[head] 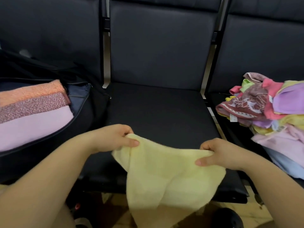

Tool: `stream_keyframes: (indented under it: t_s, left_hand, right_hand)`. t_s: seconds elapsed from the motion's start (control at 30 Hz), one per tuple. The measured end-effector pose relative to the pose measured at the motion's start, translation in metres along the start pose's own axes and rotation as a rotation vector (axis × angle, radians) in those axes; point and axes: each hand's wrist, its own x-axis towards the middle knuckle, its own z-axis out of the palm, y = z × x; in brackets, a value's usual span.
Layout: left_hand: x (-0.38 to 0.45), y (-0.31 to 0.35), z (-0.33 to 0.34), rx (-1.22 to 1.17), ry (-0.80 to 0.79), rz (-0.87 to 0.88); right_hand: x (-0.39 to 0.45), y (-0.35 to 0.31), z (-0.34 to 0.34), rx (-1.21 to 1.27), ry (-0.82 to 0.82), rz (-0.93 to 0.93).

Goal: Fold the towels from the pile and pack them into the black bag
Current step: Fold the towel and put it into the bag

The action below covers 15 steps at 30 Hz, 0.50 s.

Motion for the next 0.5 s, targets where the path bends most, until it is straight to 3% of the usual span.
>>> stream_keyframes:
  t_s: [0.13,0.27,0.37,0.5]
  left_hand:
    - [-0.021,-0.018,-0.015,-0.027,-0.041,-0.049]
    - [-0.041,-0.028,-0.018,-0.043,-0.047,-0.054]
    - [-0.057,-0.036,-0.023,-0.203,-0.057,-0.069]
    - [-0.083,-0.035,-0.030,-0.555,-0.365,-0.083]
  right_hand:
    - [-0.019,0.018,-0.014,-0.138,0.096,0.064]
    - [-0.030,0.034,-0.019,0.001,0.197,0.077]
    - [-0.038,0.042,-0.019,0.306,0.114,0.057]
    - [-0.047,0.049,-0.022,0.714,-0.190,0.056]
